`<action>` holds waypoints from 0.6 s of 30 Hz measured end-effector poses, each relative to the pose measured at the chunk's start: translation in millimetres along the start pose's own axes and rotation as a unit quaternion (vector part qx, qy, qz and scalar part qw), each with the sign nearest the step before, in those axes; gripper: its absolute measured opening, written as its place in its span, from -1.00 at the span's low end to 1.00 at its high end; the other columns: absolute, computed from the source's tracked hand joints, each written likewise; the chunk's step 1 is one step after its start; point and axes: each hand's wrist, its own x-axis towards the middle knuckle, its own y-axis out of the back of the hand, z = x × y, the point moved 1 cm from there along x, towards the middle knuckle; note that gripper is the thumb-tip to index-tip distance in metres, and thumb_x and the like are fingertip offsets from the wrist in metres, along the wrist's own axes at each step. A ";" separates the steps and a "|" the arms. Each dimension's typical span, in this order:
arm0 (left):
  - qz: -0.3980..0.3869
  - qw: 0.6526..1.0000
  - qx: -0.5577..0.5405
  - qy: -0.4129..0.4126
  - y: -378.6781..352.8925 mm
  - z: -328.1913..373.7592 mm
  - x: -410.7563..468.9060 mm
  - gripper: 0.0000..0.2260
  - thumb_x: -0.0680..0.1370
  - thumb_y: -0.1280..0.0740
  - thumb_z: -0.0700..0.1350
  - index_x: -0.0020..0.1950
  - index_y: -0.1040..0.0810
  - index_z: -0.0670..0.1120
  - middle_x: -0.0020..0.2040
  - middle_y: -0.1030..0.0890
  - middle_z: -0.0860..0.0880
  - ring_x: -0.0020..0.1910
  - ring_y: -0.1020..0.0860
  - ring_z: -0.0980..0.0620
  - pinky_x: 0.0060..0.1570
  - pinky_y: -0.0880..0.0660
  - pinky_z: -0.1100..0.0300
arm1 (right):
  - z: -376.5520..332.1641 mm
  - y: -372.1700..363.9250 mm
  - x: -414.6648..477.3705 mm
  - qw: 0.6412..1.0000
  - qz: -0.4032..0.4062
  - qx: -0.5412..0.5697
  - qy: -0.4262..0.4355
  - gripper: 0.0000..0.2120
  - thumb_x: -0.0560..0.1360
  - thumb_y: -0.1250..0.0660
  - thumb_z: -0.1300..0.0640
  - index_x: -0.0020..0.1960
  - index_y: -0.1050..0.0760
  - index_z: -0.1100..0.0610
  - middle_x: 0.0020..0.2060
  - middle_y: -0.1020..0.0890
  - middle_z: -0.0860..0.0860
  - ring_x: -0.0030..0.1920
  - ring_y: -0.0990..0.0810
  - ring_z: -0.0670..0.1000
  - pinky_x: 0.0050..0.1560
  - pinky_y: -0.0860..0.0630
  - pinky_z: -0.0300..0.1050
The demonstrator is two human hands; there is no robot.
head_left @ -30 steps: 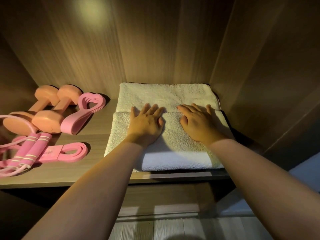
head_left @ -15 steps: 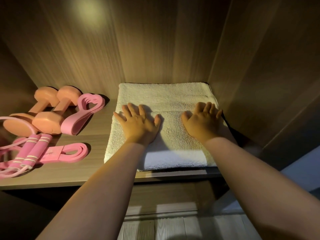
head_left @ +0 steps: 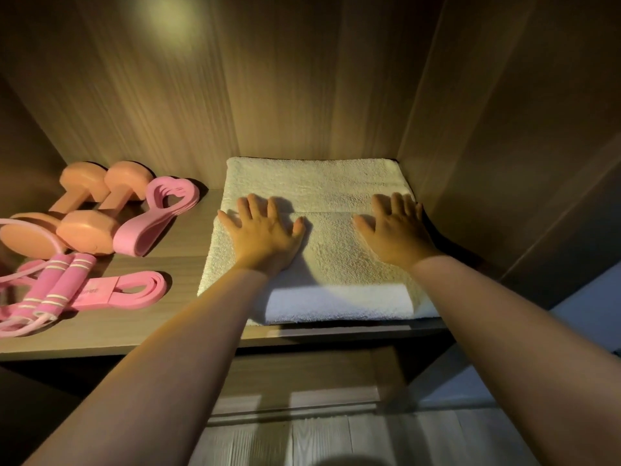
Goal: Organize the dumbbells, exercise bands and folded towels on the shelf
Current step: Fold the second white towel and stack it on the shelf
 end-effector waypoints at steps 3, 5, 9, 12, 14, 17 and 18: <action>-0.016 0.998 -0.047 -0.045 18.0 -0.3 -7.5 -0.34 0.57 0.14 0.30 0.58 -0.08 -0.02 0.59 -0.06 -0.12 0.56 0.01 -0.15 0.42 0.13 -0.35 | -11.3 13.8 -21.5 0.997 -0.038 0.063 0.031 -0.41 0.62 0.15 -0.25 0.59 0.15 -0.08 0.58 0.20 0.02 0.55 0.31 0.12 0.48 0.32 0.20; -0.035 0.994 -0.049 -0.089 30.1 0.9 -25.4 -0.38 0.59 0.14 0.29 0.61 0.08 0.06 0.61 0.09 -0.05 0.58 0.14 -0.08 0.45 0.21 -0.28 | -20.2 18.2 -46.1 0.994 -0.069 0.070 0.055 -0.43 0.62 0.18 -0.26 0.58 0.19 -0.16 0.56 0.29 -0.09 0.53 0.38 0.02 0.49 0.36 0.17; -0.049 0.986 -0.041 -0.155 27.2 -10.9 -79.8 -0.27 0.48 0.28 0.38 0.60 -0.02 0.12 0.61 0.08 -0.01 0.58 0.13 -0.05 0.48 0.21 -0.24 | -13.0 0.7 -101.3 0.994 -0.060 0.003 0.090 -0.38 0.55 0.27 -0.32 0.58 0.15 -0.17 0.56 0.24 -0.08 0.55 0.32 0.04 0.51 0.30 0.17; -0.039 0.988 0.001 -0.151 15.8 -16.6 -94.8 -0.25 0.53 0.32 0.37 0.56 -0.22 0.06 0.59 -0.13 -0.09 0.56 -0.10 -0.17 0.41 -0.05 -0.31 | 4.1 -13.2 -111.1 0.993 0.012 -0.018 0.116 -0.26 0.46 0.32 -0.30 0.58 -0.05 -0.10 0.58 -0.01 -0.06 0.58 0.07 0.09 0.53 0.07 0.15; -0.023 0.990 0.011 -0.139 13.6 -9.6 -97.9 -0.33 0.58 0.20 0.32 0.52 -0.30 0.01 0.54 -0.24 -0.15 0.51 -0.21 -0.24 0.33 -0.15 -0.35 | 10.9 -19.3 -105.2 0.992 0.044 -0.007 0.119 -0.33 0.50 0.19 -0.24 0.54 -0.20 -0.06 0.55 -0.18 -0.03 0.55 -0.11 0.12 0.51 -0.07 0.14; -0.009 0.991 0.020 -0.132 10.7 -4.4 -99.5 -0.38 0.59 0.11 0.28 0.51 -0.32 0.00 0.52 -0.28 -0.18 0.49 -0.24 -0.26 0.31 -0.17 -0.35 | 12.3 -24.2 -99.9 0.990 0.076 -0.008 0.121 -0.41 0.53 0.05 -0.17 0.48 -0.34 -0.01 0.48 -0.34 0.02 0.48 -0.29 0.18 0.45 -0.22 0.18; -0.009 0.991 0.022 -0.132 10.4 -4.8 -99.1 -0.39 0.58 0.10 0.27 0.50 -0.32 0.00 0.52 -0.29 -0.18 0.48 -0.25 -0.26 0.31 -0.17 -0.35 | 12.0 -25.1 -100.1 0.990 0.074 -0.013 0.120 -0.42 0.53 0.04 -0.16 0.48 -0.34 -0.01 0.48 -0.35 0.03 0.47 -0.30 0.20 0.44 -0.23 0.19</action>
